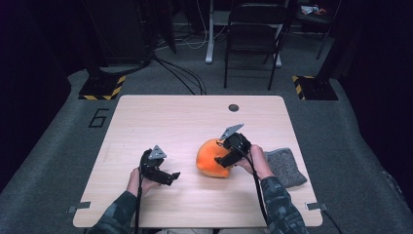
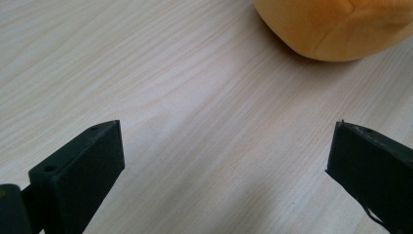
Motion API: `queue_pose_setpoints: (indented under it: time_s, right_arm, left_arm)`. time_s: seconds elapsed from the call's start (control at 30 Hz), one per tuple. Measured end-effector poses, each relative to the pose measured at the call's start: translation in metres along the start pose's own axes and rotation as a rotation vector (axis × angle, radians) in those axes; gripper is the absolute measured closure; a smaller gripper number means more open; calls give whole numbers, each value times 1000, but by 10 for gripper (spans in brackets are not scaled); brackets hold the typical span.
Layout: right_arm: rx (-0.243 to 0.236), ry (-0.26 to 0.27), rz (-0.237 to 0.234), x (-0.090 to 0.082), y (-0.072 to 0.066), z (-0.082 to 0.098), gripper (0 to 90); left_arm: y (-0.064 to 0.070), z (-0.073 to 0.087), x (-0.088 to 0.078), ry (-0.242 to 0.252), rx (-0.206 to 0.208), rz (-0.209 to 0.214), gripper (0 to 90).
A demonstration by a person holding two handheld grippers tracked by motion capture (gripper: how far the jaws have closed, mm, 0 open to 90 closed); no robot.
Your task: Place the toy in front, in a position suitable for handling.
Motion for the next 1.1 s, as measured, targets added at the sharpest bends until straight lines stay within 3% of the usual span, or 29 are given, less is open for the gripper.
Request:
queue_pose_setpoints:
  time_s: [0.03, 0.07, 0.17, 0.27, 0.43, 0.6, 0.73, 0.9, 1.1]
  right_arm:
    - [25, -20, 4, 6, 3, 2, 261]
    - [25, -20, 4, 6, 3, 2, 261]
    - [28, -9, 1, 9, 4, 4, 396]
    - [29, 17, 1, 10, 2, 9, 520]
    - [81, 87, -12, 3, 0, 14, 652]
    - [111, 123, 20, -8, -10, 13, 691]
    - [161, 152, 80, -16, -18, 12, 690]
    - [314, 227, 171, -30, -21, 14, 680]
    - [441, 262, 250, -34, -21, 16, 672]
  left_arm:
    - [-1, 0, 0, -2, 7, -6, 0]
    - [-1, 0, 0, -2, 9, -10, 0]
    - [-2, 1, 0, -7, 2, -8, 0]
    - [-1, 1, 2, -3, 1, -14, 0]
    - [0, 0, 1, -6, 8, -6, 0]
    - [1, 0, 2, -6, -2, -4, 0]
    - [0, -1, 2, -2, 5, -8, 0]
    - [0, -1, 2, -13, 5, -6, 0]
    - [4, -3, 4, -5, -10, 1, 0]
Point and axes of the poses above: each handheld gripper's, and its own axes: x roughly forward along the jaws, z roughly out of its underside, y roughly to its right, the point moved 4 cm from there along x, roughly forward along the jaws, and after that the axes turned 13 degrees about -z, right-handed, at the moved point
